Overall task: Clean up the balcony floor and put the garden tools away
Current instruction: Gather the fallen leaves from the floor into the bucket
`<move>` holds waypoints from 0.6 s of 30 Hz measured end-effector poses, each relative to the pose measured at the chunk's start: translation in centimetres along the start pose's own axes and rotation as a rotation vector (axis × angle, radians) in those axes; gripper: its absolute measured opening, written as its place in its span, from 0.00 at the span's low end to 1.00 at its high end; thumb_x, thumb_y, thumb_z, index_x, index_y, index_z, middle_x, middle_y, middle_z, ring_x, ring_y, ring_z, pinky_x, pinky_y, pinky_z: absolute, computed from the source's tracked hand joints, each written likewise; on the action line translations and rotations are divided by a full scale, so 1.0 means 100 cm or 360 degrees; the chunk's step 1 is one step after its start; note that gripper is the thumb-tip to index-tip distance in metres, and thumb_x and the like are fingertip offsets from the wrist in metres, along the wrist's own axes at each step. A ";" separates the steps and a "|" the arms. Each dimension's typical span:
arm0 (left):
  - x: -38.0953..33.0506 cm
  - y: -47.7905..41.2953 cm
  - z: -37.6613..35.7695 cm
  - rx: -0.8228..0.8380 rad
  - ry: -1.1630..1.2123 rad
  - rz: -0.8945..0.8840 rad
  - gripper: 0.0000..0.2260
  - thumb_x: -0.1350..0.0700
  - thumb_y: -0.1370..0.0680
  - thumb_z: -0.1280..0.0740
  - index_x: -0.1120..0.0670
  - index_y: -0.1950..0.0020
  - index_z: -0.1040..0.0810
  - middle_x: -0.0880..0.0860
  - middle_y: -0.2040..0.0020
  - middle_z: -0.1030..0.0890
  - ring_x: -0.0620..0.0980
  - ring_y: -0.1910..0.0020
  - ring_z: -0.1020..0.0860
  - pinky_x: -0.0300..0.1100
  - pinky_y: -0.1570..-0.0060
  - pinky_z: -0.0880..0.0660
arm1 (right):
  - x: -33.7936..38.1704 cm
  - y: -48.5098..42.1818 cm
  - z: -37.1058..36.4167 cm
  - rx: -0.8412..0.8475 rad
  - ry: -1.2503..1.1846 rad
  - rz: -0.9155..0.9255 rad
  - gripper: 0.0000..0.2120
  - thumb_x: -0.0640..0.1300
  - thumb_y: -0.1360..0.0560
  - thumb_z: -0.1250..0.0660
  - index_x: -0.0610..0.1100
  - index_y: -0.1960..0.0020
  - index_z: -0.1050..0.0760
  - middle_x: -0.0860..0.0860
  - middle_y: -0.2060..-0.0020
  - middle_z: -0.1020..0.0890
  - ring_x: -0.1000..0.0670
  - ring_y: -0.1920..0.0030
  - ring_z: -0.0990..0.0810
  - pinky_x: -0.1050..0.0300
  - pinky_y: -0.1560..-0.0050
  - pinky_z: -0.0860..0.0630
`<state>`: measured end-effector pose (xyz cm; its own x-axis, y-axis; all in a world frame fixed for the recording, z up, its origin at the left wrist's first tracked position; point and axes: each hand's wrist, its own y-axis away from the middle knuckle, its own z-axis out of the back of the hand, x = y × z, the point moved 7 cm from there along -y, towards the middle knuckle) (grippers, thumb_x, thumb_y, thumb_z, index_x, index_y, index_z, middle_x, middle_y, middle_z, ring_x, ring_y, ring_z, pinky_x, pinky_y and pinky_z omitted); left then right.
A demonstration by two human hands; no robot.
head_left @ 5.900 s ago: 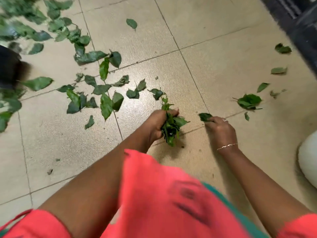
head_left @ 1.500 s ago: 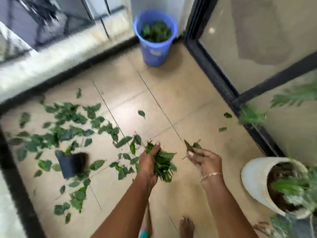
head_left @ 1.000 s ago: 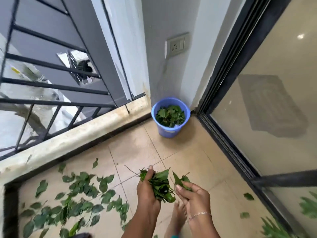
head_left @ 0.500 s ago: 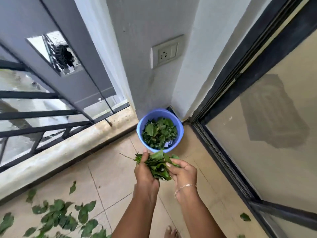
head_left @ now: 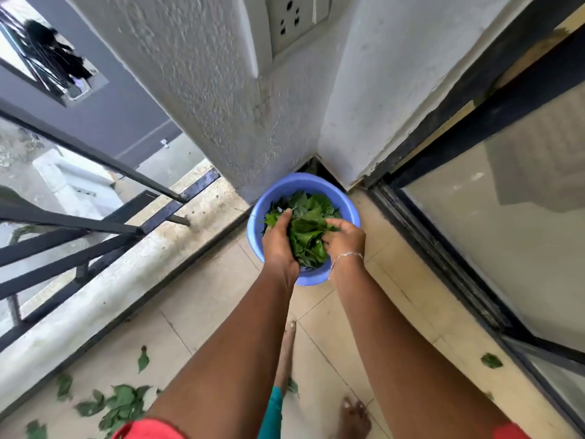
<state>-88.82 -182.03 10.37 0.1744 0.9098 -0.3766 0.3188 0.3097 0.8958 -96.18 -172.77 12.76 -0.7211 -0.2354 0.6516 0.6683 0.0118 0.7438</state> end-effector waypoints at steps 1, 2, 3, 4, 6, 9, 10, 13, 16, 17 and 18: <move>-0.002 -0.007 -0.001 0.0026 -0.0088 0.0035 0.28 0.46 0.32 0.28 0.59 0.36 0.24 0.61 0.41 0.21 0.60 0.43 0.21 0.58 0.42 0.25 | 0.001 -0.007 -0.004 0.0009 0.0027 0.0002 0.16 0.23 0.30 0.43 0.38 0.52 0.22 0.43 0.60 0.22 0.46 0.62 0.24 0.57 0.60 0.24; -0.003 -0.013 -0.003 0.0076 -0.0182 0.0065 0.31 0.45 0.35 0.27 0.57 0.35 0.25 0.61 0.40 0.21 0.60 0.43 0.21 0.58 0.45 0.23 | 0.001 -0.016 -0.009 0.0028 0.0069 0.0006 0.17 0.24 0.29 0.44 0.36 0.46 0.23 0.44 0.58 0.22 0.47 0.61 0.24 0.59 0.61 0.25; -0.005 -0.017 -0.005 0.0132 -0.0259 0.0080 0.32 0.45 0.34 0.27 0.56 0.33 0.26 0.61 0.40 0.21 0.60 0.44 0.20 0.56 0.50 0.21 | 0.002 -0.024 -0.013 0.0061 0.0133 0.0006 0.19 0.24 0.28 0.45 0.36 0.42 0.25 0.44 0.55 0.23 0.47 0.58 0.25 0.59 0.60 0.26; -0.010 -0.016 -0.008 0.0183 -0.0310 0.0071 0.29 0.46 0.31 0.28 0.55 0.33 0.28 0.61 0.41 0.21 0.59 0.47 0.19 0.54 0.57 0.20 | 0.001 -0.032 -0.017 0.0107 0.0218 -0.0008 0.20 0.25 0.27 0.45 0.37 0.38 0.27 0.45 0.53 0.24 0.48 0.55 0.25 0.58 0.58 0.26; -0.017 -0.023 -0.004 0.0132 -0.0452 0.0048 0.22 0.48 0.25 0.32 0.54 0.33 0.29 0.59 0.43 0.19 0.53 0.56 0.17 0.47 0.68 0.21 | -0.005 -0.048 -0.024 0.0222 0.0394 -0.0075 0.23 0.27 0.25 0.46 0.41 0.33 0.31 0.45 0.50 0.26 0.48 0.54 0.27 0.60 0.61 0.28; -0.021 -0.035 0.006 0.0148 -0.0666 0.0043 0.35 0.39 0.30 0.30 0.50 0.27 0.36 0.54 0.35 0.24 0.52 0.45 0.20 0.51 0.51 0.21 | -0.008 -0.062 -0.027 0.0329 0.0612 -0.0116 0.25 0.28 0.23 0.48 0.44 0.30 0.35 0.47 0.45 0.30 0.48 0.51 0.30 0.62 0.63 0.32; -0.023 -0.033 0.008 0.0143 -0.0751 0.0036 0.37 0.37 0.29 0.31 0.50 0.25 0.39 0.52 0.33 0.26 0.52 0.40 0.24 0.50 0.45 0.25 | -0.005 -0.065 -0.026 0.0347 0.0685 -0.0079 0.24 0.28 0.23 0.48 0.43 0.30 0.35 0.46 0.42 0.30 0.47 0.49 0.30 0.60 0.61 0.31; -0.038 -0.022 0.016 0.0077 -0.1191 -0.0261 0.28 0.45 0.21 0.38 0.53 0.25 0.40 0.47 0.32 0.31 0.47 0.35 0.30 0.44 0.38 0.33 | 0.008 -0.063 -0.018 0.0311 0.0959 0.0155 0.21 0.28 0.24 0.45 0.41 0.34 0.31 0.41 0.36 0.28 0.44 0.40 0.27 0.56 0.49 0.30; -0.052 -0.002 0.018 0.0031 -0.1973 -0.0741 0.31 0.44 0.22 0.37 0.58 0.25 0.40 0.56 0.25 0.38 0.53 0.27 0.38 0.44 0.30 0.40 | 0.018 -0.046 -0.005 0.0268 0.1258 0.0466 0.16 0.32 0.25 0.40 0.42 0.39 0.26 0.41 0.41 0.24 0.41 0.43 0.24 0.52 0.41 0.28; -0.052 0.006 0.019 0.0035 -0.2200 -0.0881 0.30 0.43 0.22 0.37 0.59 0.26 0.39 0.58 0.25 0.39 0.55 0.27 0.39 0.45 0.31 0.40 | 0.020 -0.037 -0.001 0.0262 0.1348 0.0570 0.16 0.32 0.25 0.39 0.42 0.40 0.25 0.41 0.42 0.24 0.41 0.44 0.23 0.49 0.41 0.28; -0.049 0.012 0.021 0.0055 -0.2370 -0.0953 0.29 0.44 0.22 0.38 0.59 0.26 0.38 0.60 0.25 0.40 0.57 0.27 0.40 0.47 0.31 0.40 | 0.022 -0.028 0.003 0.0253 0.1413 0.0679 0.15 0.32 0.26 0.39 0.42 0.41 0.24 0.41 0.43 0.24 0.41 0.45 0.23 0.48 0.43 0.28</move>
<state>-87.30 -186.72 12.81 0.7245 -0.4067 -0.5565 0.6877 0.4806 0.5441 -99.66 -173.01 12.18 0.0148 -0.8218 0.5696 0.7606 0.3791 0.5271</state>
